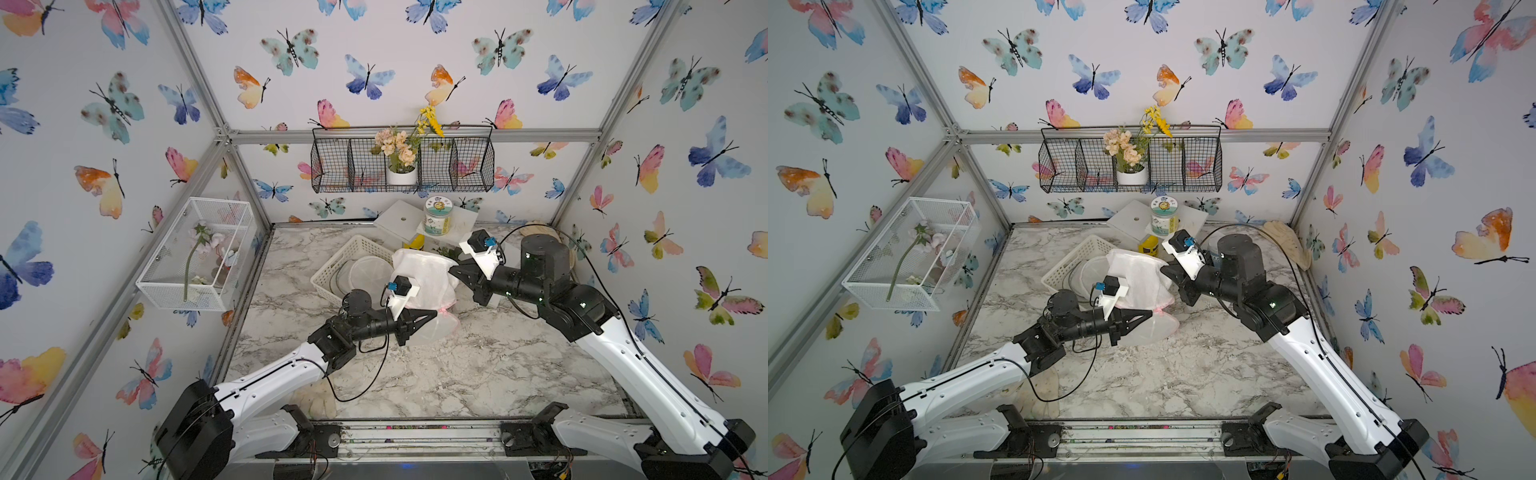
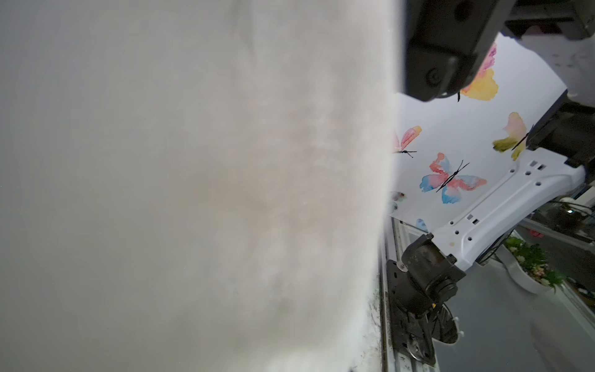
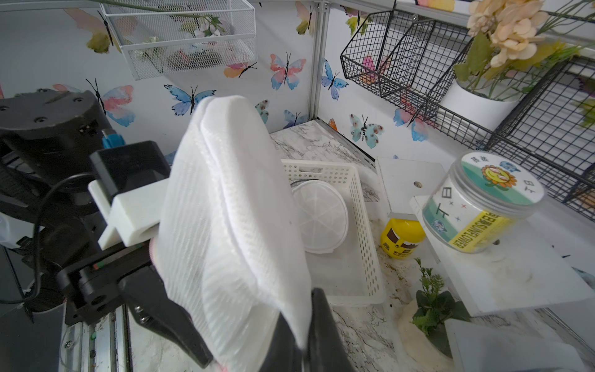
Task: Turn the laundry bag inside out
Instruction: Turn over the laundry bag, then zip the zipper on the laundry bag.
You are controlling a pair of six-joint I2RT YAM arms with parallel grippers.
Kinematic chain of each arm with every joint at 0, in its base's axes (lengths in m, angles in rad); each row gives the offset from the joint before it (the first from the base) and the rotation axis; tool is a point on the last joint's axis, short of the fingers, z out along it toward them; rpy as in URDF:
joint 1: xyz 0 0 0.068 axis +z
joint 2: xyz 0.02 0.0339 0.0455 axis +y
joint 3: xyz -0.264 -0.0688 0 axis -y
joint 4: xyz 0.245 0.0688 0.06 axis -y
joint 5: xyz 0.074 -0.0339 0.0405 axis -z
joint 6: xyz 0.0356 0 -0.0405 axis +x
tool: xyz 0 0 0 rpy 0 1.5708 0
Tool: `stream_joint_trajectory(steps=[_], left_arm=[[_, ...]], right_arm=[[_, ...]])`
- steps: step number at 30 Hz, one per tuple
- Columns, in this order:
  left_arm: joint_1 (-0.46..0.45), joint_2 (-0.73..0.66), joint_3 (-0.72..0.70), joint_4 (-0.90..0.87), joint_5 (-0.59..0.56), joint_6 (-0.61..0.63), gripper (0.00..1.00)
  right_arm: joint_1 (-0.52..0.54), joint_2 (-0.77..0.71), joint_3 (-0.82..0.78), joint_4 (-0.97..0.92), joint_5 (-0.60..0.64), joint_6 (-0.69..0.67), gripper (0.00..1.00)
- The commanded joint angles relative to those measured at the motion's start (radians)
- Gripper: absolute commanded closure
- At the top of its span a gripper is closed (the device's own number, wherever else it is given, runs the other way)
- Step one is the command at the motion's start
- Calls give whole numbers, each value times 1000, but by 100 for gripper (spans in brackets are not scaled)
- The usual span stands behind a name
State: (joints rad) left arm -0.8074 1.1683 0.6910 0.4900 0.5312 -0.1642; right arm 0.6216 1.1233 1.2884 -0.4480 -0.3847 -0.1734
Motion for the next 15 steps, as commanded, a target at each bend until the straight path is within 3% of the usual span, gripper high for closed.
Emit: stream_joint_trajectory(steps=[1, 4, 5, 8, 11, 15], left_arm=[[-7, 0, 28, 40, 21, -15, 100], [-7, -15, 36, 38, 21, -60, 100], [-6, -21, 38, 38, 10, -92, 100], [-5, -41, 26, 70, -39, -238, 100], [-7, -55, 29, 77, -87, -370, 100], [-7, -67, 18, 80, -114, -484, 100]], right_arm=[[4, -10, -11, -6, 25, 24, 98], [4, 2, -5, -57, 60, 43, 97], [4, 12, 0, -82, 80, 52, 91], [3, 47, 16, -147, 108, 104, 55], [3, 60, 23, -175, 89, 201, 38], [3, 52, 54, -242, 139, 341, 30]])
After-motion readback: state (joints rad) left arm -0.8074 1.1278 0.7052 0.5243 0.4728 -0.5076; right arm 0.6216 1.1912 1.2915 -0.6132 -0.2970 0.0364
